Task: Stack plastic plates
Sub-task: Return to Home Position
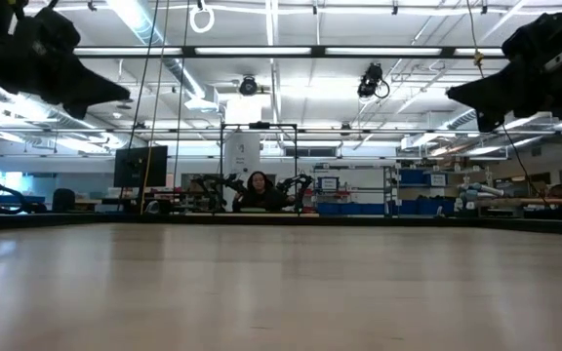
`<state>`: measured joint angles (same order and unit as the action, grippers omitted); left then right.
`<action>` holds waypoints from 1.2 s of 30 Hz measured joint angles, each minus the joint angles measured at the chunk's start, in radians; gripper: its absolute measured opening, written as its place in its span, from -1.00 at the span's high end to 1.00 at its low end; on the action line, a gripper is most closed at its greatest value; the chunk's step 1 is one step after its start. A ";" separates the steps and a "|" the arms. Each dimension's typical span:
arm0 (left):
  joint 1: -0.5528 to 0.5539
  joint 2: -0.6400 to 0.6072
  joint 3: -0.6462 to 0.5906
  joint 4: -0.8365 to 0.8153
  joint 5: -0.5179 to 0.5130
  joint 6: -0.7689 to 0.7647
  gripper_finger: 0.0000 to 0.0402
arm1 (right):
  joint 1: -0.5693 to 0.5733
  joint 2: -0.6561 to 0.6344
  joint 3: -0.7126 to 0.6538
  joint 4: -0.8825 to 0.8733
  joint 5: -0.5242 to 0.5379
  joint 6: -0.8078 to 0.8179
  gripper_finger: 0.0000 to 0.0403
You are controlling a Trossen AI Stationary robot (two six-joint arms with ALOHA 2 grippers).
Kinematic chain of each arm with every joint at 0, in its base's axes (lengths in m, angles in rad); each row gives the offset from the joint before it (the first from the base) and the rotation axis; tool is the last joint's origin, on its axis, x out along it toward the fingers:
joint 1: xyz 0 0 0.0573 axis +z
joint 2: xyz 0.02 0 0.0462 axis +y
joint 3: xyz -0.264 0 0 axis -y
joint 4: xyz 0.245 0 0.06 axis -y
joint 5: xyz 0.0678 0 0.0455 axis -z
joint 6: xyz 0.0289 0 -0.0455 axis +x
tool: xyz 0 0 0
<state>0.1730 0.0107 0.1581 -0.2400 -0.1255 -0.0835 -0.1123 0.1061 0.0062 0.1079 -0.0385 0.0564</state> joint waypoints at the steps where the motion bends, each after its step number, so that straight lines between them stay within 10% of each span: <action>1: 0.000 0.002 -0.018 0.048 -0.002 0.000 0.96 | 0.000 -0.006 0.000 0.000 0.005 -0.007 0.93; 7: -0.001 -0.006 -0.149 0.284 0.004 -0.003 0.96 | 0.014 -0.016 0.000 0.037 0.004 -0.056 0.93; 36: -0.267 0.009 -0.150 0.400 -0.081 0.025 0.95 | 0.134 -0.048 0.000 -0.067 0.176 -0.083 0.99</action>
<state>-0.0939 0.0193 0.0078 0.1597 -0.2069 -0.0581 0.0218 0.0578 0.0067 0.0411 0.1370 -0.0262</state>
